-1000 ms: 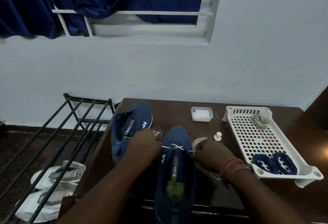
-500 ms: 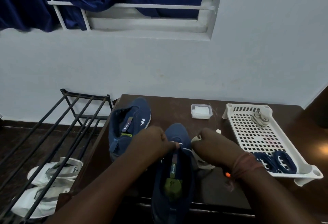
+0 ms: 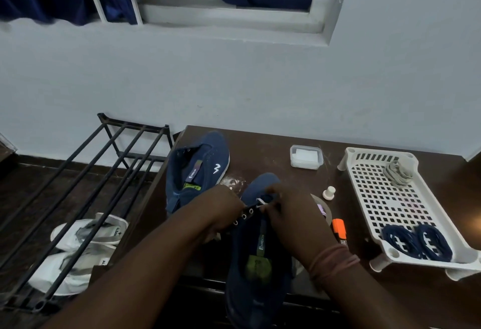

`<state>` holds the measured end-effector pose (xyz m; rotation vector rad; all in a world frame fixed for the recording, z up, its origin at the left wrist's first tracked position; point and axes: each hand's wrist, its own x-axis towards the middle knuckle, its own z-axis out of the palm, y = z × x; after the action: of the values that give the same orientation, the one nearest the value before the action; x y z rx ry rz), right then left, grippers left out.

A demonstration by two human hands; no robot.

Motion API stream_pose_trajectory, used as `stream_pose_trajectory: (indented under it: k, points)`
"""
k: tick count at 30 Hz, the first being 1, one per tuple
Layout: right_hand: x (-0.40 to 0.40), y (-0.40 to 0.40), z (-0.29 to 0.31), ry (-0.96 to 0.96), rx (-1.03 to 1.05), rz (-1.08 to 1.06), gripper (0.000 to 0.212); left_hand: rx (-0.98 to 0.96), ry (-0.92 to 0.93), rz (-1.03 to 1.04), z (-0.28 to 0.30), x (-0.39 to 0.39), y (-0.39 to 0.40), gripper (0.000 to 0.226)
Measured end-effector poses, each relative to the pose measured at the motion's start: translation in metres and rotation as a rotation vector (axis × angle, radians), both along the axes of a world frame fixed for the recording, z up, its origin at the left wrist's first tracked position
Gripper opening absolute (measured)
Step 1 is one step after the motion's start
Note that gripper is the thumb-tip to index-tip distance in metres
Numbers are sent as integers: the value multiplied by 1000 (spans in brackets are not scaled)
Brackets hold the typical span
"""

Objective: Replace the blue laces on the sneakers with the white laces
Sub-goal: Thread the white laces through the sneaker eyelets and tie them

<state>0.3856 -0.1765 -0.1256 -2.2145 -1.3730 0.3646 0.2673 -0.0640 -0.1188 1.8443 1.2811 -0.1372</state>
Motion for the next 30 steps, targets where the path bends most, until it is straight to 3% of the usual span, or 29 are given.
stream_pose_trajectory:
  k: [2, 7, 20, 23, 26, 28, 30]
  points:
    - [0, 0, -6, -3, 10, -29, 8, -7, -12, 5, -5, 0, 4, 32]
    - [-7, 4, -16, -97, 18, -2, 22, -37, -51, 34, -3, 1, 5, 31]
    - [-6, 6, -17, -83, 37, 14, 25, -180, -202, 117, 8, 3, -2, 26]
    - [-7, 5, -17, -122, -14, 29, 24, -276, -190, 96, 12, 4, -5, 24]
    - [-7, 8, -16, -280, -126, 137, 19, -416, -235, 141, 10, 0, -2, 23]
    - [-8, 10, -14, -272, -157, 128, 16, -460, -260, 166, 9, -2, -3, 26]
    - [-7, 12, -12, -138, -118, 58, 17, -433, -226, 151, 1, 1, -2, 27]
